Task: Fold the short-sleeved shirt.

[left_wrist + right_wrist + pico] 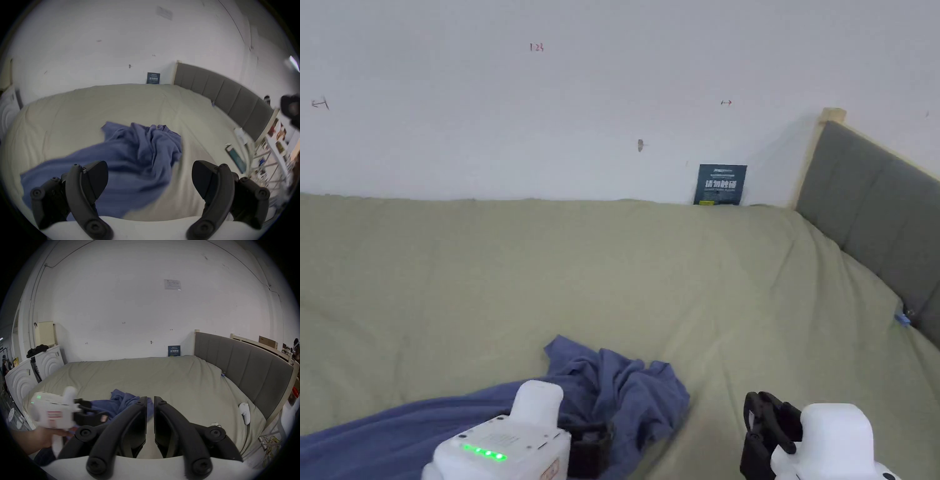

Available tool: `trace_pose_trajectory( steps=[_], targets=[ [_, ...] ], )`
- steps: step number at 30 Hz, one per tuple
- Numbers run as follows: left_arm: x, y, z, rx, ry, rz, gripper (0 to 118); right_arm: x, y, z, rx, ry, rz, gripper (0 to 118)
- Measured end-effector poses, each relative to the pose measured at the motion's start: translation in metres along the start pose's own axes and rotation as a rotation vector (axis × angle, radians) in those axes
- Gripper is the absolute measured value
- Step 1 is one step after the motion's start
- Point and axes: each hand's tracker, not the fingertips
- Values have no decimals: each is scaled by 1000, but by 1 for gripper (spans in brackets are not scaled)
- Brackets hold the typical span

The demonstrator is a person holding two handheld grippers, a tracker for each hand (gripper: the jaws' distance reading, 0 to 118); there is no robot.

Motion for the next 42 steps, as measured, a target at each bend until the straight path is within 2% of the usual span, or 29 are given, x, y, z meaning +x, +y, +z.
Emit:
trace_pose_trajectory(
  steps=[3, 4, 6, 7, 8, 12, 14, 20, 23, 24, 25, 26, 27, 30, 35, 36, 37, 38, 40, 41, 42],
  targets=[
    [-28, -31, 82, 84, 90, 25, 103, -24, -11, 9, -7, 46, 19, 10],
    [-39, -45, 109, 125, 146, 43, 85, -33, -15, 11, -10, 56, 25, 10],
    [-62, -66, 152, 178, 174, 63, 10, -50, -24, 14, -23, 83, 17, 10],
    [-72, -77, 169, 179, 247, 82, 7, -60, -29, 16, -32, 96, 11, 10],
    [-82, -87, 184, 167, 326, 104, 7, -69, -34, 17, -41, 107, 10, 10],
    [-132, -100, 211, 129, 309, 214, 6, -103, -48, 15, -68, 142, 54, 10],
    [-160, -94, 208, 106, 346, 206, 6, -116, -49, 16, -79, 154, 72, 10],
    [-279, -51, 128, -137, 375, 254, 4, -134, -55, 6, -120, 181, 122, 10],
    [-328, -24, 91, -180, 420, 367, 5, -134, -58, -1, -141, 180, 137, 10],
    [-339, -16, 82, -171, 423, 422, 12, -134, -59, -4, -150, 180, 142, 10],
    [-352, -6, 70, -181, 411, 473, 44, -134, -60, -8, -162, 176, 151, 10],
    [-367, 1, 58, -207, 374, 525, 80, -133, -62, -11, -175, 169, 161, 10],
    [-377, 6, 46, -239, 369, 557, 98, -133, -63, -15, -184, 166, 166, 10],
    [-390, 15, 21, -274, 441, 555, 97, -131, -65, -24, -204, 160, 165, 10],
    [-387, -2, -10, -395, 521, 466, 94, -128, -66, -31, -218, 157, 182, 11],
    [-384, -4, -9, -387, 536, 447, 89, -128, -66, -33, -221, 155, 184, 11],
    [-376, -2, -10, -393, 575, 414, 77, -127, -66, -34, -223, 154, 184, 11],
    [-369, 0, -11, -425, 622, 379, 74, -126, -66, -33, -224, 153, 181, 11],
    [-353, 2, -10, -402, 597, 342, 64, -126, -66, -33, -221, 156, 173, 11],
    [-345, 2, -12, -398, 593, 334, 45, -126, -66, -34, -221, 159, 171, 11],
    [-341, 2, -16, -407, 608, 301, 32, -126, -66, -33, -218, 161, 170, 11]
  ],
)
